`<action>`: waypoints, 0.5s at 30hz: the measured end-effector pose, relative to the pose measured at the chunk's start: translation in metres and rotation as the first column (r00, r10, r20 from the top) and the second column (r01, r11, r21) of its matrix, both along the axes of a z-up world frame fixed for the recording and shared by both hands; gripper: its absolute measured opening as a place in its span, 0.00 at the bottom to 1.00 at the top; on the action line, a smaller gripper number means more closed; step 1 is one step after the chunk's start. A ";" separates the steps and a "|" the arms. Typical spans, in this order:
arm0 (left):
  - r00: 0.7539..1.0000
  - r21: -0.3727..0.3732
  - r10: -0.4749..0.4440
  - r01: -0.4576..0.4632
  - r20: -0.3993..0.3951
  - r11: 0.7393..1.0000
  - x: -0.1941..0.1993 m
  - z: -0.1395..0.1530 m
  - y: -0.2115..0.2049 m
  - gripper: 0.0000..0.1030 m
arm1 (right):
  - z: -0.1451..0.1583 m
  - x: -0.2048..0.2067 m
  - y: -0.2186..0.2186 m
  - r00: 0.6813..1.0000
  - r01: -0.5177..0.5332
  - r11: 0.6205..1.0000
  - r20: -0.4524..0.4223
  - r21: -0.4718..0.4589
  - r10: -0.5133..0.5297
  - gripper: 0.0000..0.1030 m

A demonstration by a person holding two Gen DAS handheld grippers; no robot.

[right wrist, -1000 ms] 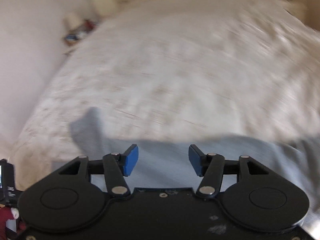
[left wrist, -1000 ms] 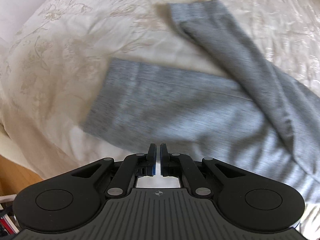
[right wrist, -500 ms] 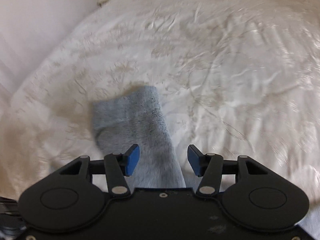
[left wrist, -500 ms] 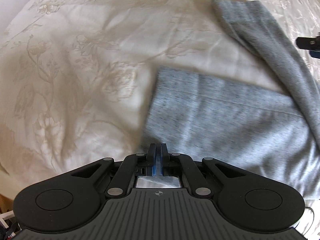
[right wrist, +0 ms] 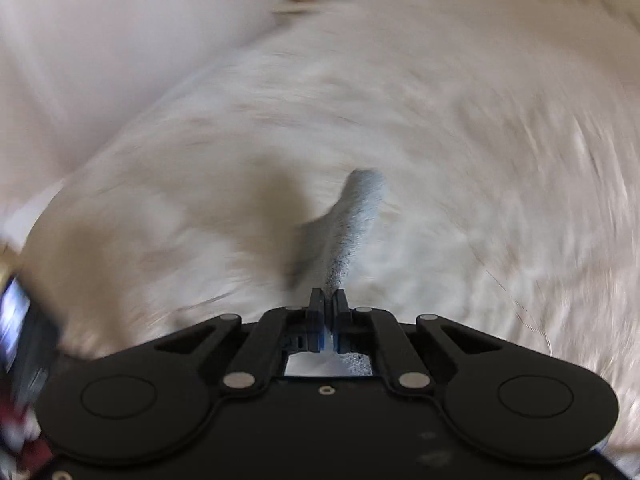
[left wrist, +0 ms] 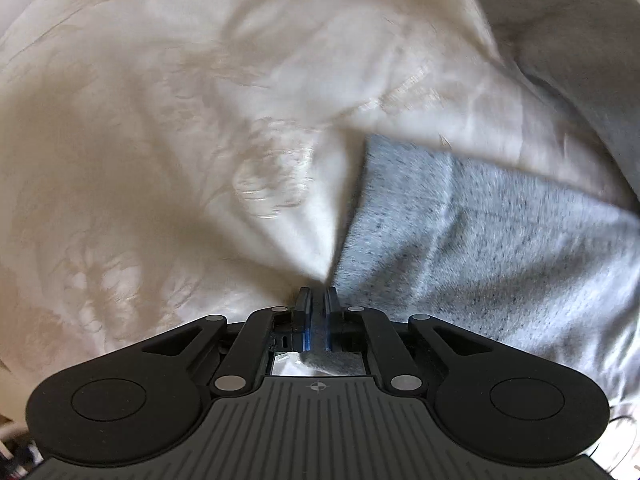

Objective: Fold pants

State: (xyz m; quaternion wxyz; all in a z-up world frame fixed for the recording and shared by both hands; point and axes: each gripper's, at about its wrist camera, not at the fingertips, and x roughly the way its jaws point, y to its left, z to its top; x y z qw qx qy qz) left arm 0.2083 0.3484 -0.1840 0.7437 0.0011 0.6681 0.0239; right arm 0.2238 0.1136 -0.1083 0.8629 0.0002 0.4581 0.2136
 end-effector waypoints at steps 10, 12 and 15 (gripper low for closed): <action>0.986 -0.013 0.151 -0.151 0.077 0.989 -0.022 0.033 0.064 0.07 | -0.072 -0.125 0.110 0.940 -0.341 0.914 -0.076 -0.220 0.332 0.06; 0.983 -0.014 0.157 -0.157 0.098 0.988 -0.023 0.048 0.061 0.07 | -0.082 -0.131 0.116 0.934 -0.358 0.903 -0.084 -0.237 0.348 0.06; 0.984 -0.026 0.142 -0.140 0.112 0.990 -0.021 0.056 0.057 0.07 | -0.085 -0.125 0.115 0.939 -0.344 0.912 -0.091 -0.226 0.331 0.06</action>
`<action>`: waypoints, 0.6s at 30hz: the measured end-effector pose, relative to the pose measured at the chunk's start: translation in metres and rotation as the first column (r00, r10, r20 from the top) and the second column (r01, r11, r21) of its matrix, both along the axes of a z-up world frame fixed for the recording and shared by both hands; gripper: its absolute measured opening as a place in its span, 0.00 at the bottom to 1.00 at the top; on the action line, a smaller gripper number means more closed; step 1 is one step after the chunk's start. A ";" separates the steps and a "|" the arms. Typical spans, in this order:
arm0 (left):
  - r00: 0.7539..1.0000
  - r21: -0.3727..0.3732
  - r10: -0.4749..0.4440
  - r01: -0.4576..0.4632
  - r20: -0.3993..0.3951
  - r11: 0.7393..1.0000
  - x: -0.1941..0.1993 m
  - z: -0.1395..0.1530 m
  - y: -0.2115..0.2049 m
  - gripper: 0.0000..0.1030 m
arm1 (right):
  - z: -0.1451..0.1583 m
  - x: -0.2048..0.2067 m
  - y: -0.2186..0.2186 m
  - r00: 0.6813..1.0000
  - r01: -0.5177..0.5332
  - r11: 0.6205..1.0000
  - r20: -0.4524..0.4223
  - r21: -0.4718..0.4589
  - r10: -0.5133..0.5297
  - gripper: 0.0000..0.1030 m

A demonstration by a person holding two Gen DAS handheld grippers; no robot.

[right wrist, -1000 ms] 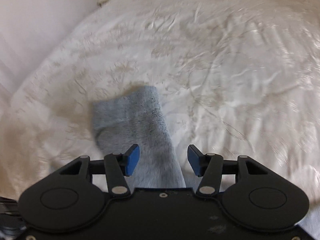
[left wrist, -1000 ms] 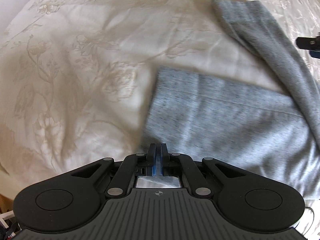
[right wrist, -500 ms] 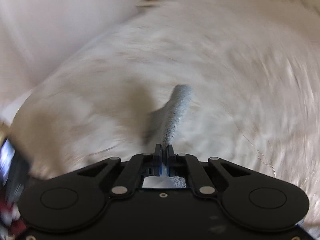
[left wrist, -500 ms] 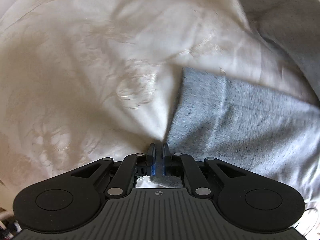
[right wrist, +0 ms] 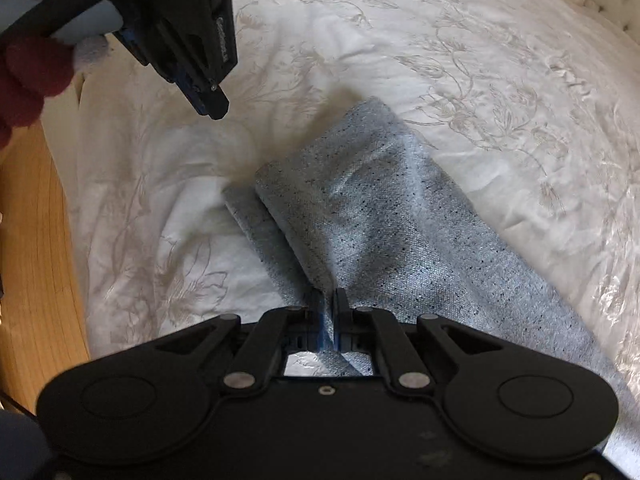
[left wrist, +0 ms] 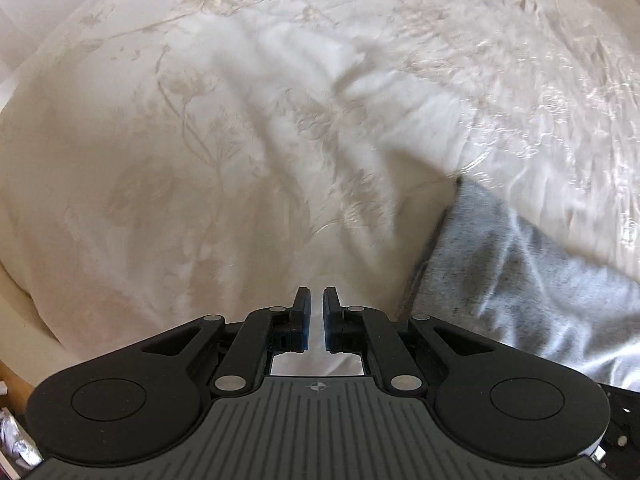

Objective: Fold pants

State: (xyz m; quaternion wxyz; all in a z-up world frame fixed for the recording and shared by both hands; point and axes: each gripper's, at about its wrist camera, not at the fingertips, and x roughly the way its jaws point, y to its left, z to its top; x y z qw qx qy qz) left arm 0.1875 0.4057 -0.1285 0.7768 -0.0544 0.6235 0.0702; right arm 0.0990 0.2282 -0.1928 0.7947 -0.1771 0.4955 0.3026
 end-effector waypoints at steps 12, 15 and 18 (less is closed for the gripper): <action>0.994 -0.057 -0.107 0.107 0.015 0.993 0.001 0.000 -0.049 0.07 | 0.038 -0.016 -0.032 0.992 0.119 0.976 -0.067 0.185 -0.108 0.06; 0.989 -0.054 -0.148 0.148 0.006 0.987 -0.004 -0.005 -0.062 0.07 | 0.017 -0.018 -0.015 0.997 0.043 0.994 -0.064 0.099 -0.037 0.08; 0.979 -0.045 -0.204 0.202 -0.023 0.978 -0.005 -0.021 -0.081 0.07 | 0.000 -0.023 0.004 0.999 -0.002 1.000 -0.032 0.021 0.002 0.23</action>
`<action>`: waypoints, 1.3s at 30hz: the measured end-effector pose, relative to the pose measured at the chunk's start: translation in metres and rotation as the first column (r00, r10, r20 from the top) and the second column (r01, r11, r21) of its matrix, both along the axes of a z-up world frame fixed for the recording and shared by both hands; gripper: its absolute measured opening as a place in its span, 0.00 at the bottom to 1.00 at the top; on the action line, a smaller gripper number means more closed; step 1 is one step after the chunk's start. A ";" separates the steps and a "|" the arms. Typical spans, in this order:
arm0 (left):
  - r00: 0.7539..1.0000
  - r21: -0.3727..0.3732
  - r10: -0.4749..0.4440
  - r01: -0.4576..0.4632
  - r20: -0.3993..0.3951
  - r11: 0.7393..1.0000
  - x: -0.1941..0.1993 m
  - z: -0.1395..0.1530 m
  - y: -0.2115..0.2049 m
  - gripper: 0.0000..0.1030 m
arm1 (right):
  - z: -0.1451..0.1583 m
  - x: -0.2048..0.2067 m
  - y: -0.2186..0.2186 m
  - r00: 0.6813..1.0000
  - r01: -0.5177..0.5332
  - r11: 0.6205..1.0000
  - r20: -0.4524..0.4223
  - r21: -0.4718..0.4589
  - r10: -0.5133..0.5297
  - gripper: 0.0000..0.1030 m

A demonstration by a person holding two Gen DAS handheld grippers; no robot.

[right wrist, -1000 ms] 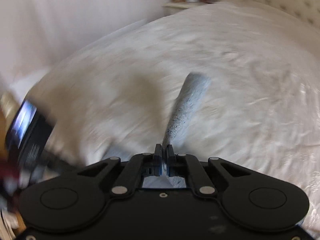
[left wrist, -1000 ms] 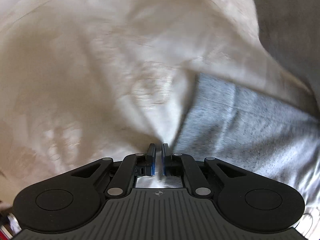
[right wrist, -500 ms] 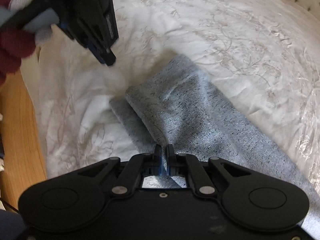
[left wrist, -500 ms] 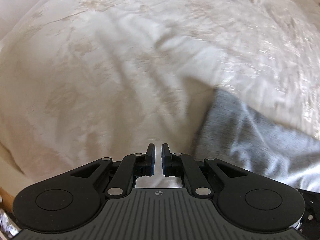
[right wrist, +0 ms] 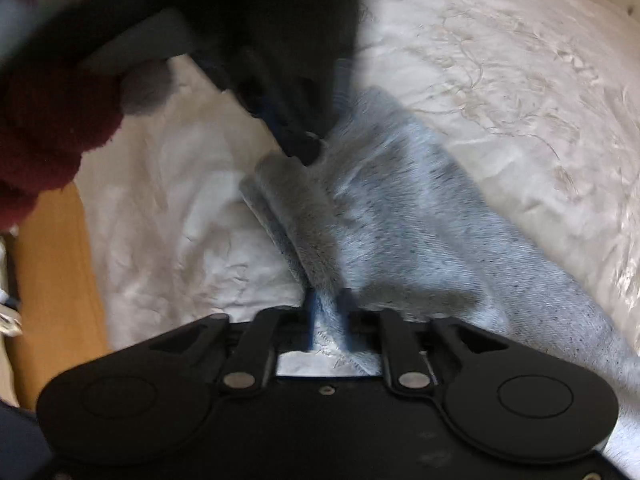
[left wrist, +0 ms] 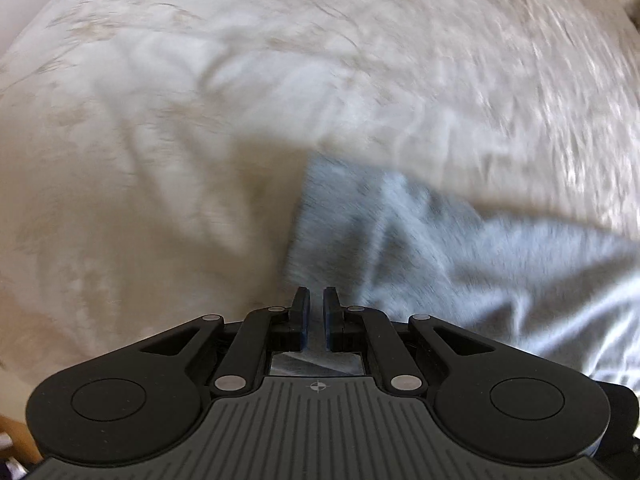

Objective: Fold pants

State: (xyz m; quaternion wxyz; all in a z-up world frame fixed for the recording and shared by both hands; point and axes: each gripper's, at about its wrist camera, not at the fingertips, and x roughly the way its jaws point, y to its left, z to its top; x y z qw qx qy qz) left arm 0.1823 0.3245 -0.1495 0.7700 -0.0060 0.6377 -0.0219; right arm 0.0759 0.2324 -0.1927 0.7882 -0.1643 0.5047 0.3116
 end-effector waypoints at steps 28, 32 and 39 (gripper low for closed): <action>0.941 0.278 -0.324 0.339 -0.099 0.899 0.008 -0.050 -0.050 0.07 | -0.028 -0.088 -0.318 -0.122 0.982 -0.168 -0.373 0.091 -0.920 0.47; 0.941 0.277 -0.322 0.337 -0.100 0.900 0.008 -0.048 -0.049 0.08 | -0.027 -0.090 -0.322 -0.172 0.976 -0.209 -0.380 0.057 -0.909 0.47; 0.943 0.261 -0.318 0.334 -0.102 0.906 0.010 -0.045 -0.040 0.08 | -0.025 -0.108 -0.326 -0.190 0.972 -0.229 -0.391 0.055 -0.900 0.48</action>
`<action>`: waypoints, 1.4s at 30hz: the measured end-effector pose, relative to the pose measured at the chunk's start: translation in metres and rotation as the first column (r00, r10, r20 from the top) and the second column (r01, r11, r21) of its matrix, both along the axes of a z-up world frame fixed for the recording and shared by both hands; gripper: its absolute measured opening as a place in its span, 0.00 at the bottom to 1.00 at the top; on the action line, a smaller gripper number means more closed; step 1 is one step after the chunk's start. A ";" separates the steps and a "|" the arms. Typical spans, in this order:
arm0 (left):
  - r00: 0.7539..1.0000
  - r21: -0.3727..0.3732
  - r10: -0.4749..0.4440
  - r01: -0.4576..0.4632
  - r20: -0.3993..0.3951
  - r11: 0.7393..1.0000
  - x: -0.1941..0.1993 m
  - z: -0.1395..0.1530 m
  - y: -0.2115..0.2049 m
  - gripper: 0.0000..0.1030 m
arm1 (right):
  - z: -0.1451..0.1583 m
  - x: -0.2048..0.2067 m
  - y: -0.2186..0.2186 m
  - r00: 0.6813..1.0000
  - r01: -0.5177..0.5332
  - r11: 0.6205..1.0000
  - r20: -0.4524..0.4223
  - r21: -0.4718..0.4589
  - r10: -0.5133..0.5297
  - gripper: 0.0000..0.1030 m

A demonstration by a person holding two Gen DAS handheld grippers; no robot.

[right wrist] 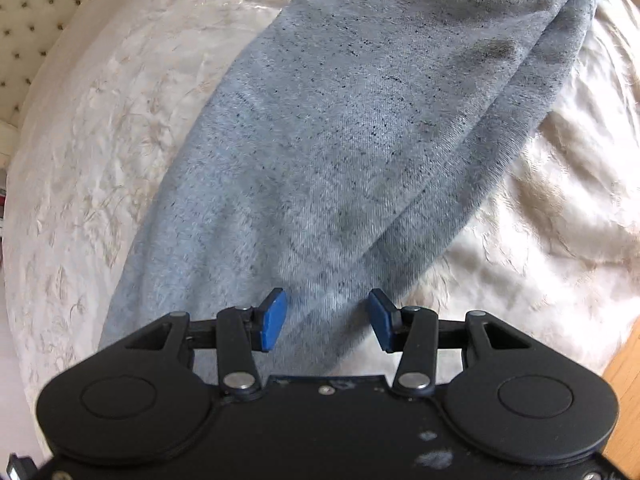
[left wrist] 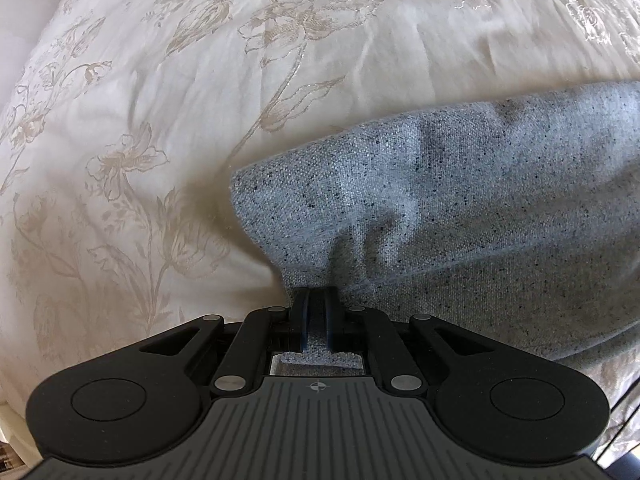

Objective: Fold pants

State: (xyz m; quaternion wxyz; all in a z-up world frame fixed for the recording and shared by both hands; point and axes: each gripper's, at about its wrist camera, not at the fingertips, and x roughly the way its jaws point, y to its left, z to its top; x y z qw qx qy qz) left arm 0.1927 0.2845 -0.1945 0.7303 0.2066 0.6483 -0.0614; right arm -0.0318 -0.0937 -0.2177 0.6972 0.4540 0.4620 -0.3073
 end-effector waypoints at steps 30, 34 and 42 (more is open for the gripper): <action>0.977 -0.050 0.184 -0.180 0.110 0.982 -0.059 0.057 -0.115 0.08 | 0.074 0.003 -0.042 0.728 -0.683 0.718 -0.050 -0.135 0.683 0.33; 0.970 -0.063 0.242 -0.240 0.032 0.969 -0.081 0.048 -0.184 0.08 | 0.081 -0.002 -0.077 0.616 -0.772 0.603 -0.004 -0.201 0.788 0.34; 0.984 -0.040 0.176 -0.177 -0.024 0.983 -0.107 0.042 -0.306 0.08 | 0.091 -0.006 -0.151 0.567 -0.792 0.546 0.004 -0.273 0.824 0.42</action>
